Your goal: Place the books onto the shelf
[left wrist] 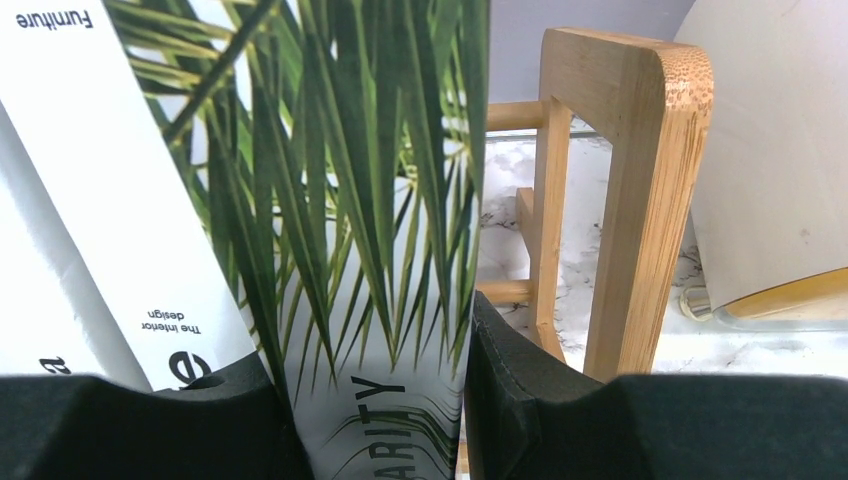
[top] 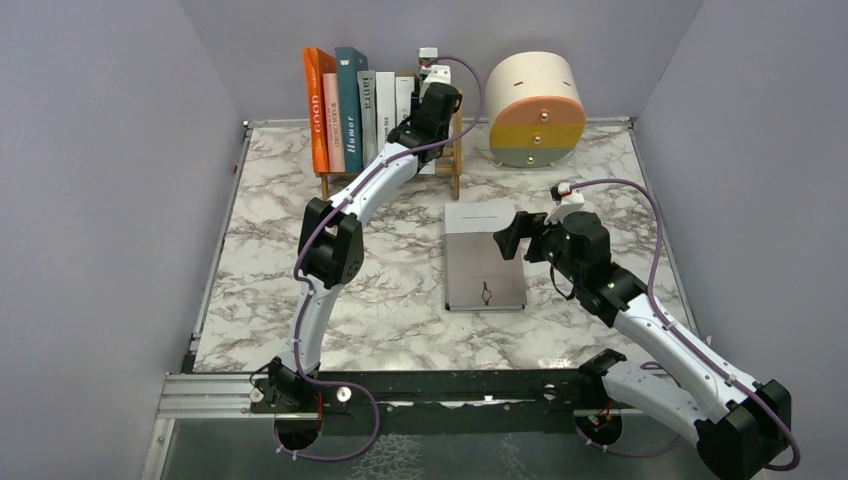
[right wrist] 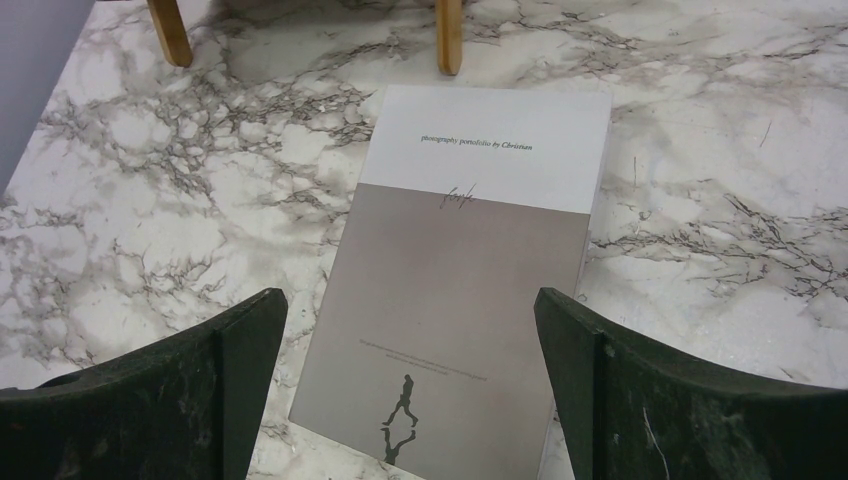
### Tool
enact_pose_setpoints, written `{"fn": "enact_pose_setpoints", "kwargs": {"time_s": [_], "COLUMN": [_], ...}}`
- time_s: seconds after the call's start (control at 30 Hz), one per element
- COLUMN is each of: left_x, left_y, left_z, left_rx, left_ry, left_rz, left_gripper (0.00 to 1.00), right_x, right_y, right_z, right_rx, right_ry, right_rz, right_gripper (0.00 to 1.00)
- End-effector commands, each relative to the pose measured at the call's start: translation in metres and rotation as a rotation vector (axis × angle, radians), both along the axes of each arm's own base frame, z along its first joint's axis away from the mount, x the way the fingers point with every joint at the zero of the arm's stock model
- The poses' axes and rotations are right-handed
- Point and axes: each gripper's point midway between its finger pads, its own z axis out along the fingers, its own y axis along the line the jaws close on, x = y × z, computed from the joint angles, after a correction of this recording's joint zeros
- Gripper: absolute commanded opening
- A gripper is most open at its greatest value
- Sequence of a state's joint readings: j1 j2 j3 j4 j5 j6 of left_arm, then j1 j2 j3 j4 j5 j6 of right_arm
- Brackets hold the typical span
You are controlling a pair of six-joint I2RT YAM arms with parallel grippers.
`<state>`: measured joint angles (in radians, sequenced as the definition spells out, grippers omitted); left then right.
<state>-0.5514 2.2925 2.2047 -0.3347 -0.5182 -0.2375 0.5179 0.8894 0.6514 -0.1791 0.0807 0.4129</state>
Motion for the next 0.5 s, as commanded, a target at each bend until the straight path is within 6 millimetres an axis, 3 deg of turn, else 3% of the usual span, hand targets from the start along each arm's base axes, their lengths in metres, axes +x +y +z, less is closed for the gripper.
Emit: {"fn": "enact_pose_setpoints", "kwargs": {"time_s": [0.0, 0.3, 0.47], "left_x": [0.008, 0.004, -0.002], "left_y": [0.017, 0.014, 0.012], "left_z": [-0.003, 0.016, 0.040], "left_rx": [0.041, 0.007, -0.026], "left_ry": [0.004, -0.019, -0.051], "left_rz": [0.031, 0.007, -0.012], "left_gripper": [0.10, 0.49, 0.53], "right_x": [0.000, 0.000, 0.001], "right_y": [0.002, 0.003, 0.004], "right_z": [0.001, 0.000, 0.000], "right_rx": [-0.006, -0.007, -0.005], "right_ry": [-0.014, -0.011, -0.011], "right_rz": [0.015, 0.017, 0.020], "right_gripper": [0.93, 0.93, 0.93]}}
